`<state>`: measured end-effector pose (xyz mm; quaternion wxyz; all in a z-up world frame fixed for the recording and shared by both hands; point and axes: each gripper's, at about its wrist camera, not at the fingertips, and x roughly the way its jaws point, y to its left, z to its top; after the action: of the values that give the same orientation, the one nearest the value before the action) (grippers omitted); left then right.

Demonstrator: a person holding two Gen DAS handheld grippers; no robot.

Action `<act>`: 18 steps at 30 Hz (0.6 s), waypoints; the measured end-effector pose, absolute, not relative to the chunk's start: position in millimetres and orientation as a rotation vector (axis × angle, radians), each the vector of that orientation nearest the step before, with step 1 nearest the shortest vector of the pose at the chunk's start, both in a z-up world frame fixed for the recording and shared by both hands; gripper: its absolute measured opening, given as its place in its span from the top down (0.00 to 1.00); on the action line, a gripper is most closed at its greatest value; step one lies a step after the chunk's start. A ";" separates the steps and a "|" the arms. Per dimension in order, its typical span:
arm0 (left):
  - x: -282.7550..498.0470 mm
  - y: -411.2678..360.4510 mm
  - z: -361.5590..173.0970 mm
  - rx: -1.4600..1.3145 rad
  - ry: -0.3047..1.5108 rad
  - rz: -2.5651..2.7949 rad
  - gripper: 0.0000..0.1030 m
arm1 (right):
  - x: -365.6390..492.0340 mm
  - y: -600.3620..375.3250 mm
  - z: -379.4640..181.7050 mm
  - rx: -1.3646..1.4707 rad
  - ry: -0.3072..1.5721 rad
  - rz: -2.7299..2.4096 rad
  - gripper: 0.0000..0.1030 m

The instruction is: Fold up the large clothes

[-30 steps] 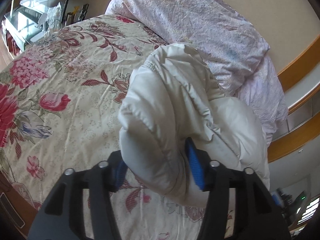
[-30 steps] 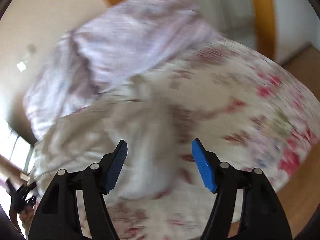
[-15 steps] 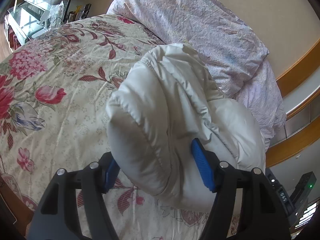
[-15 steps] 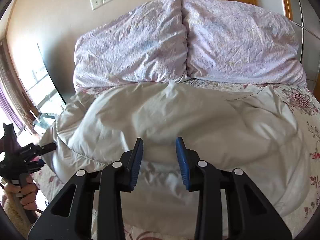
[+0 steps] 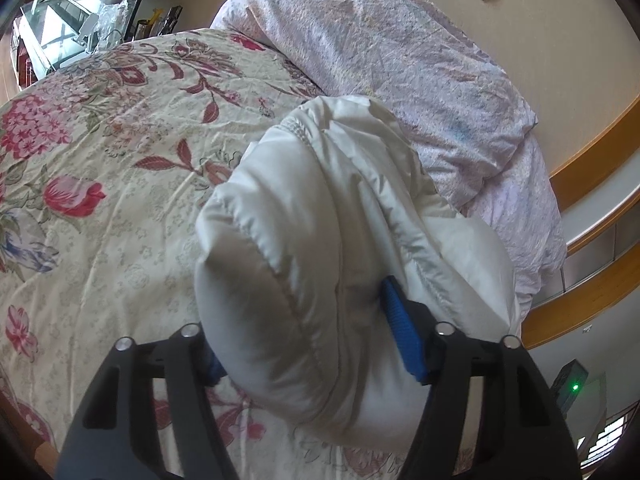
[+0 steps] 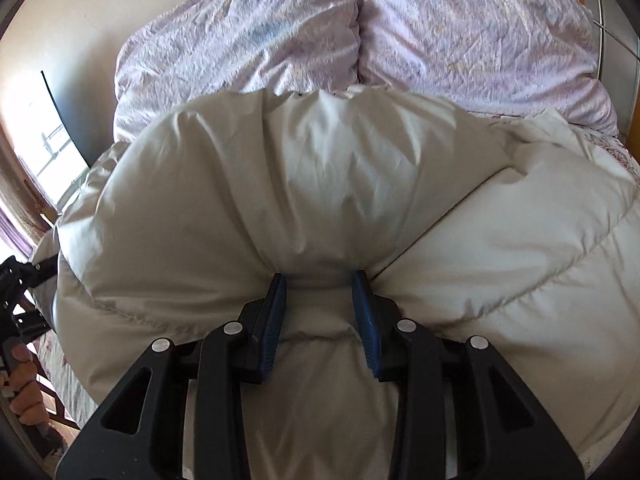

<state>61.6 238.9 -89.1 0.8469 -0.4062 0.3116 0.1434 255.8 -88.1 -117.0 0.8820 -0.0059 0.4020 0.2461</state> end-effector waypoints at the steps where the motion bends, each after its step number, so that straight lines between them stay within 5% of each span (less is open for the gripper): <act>1: 62.3 239.1 -88.7 -0.857 0.653 0.303 0.45 | 256.3 -87.9 -118.8 -0.012 0.838 0.514 0.64; 8: 66.8 239.8 -73.6 -0.834 0.610 0.278 0.68 | 256.5 -83.3 -122.5 -0.036 0.835 0.495 0.64; 18: 77.0 203.0 -12.4 -0.669 0.497 0.165 0.73 | 254.1 -78.2 -122.1 -0.069 0.819 0.459 0.64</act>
<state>77.0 203.0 -12.4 0.9111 -0.3246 0.2411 0.0799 254.1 -78.2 -122.1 0.8913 -0.0334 0.3944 0.2213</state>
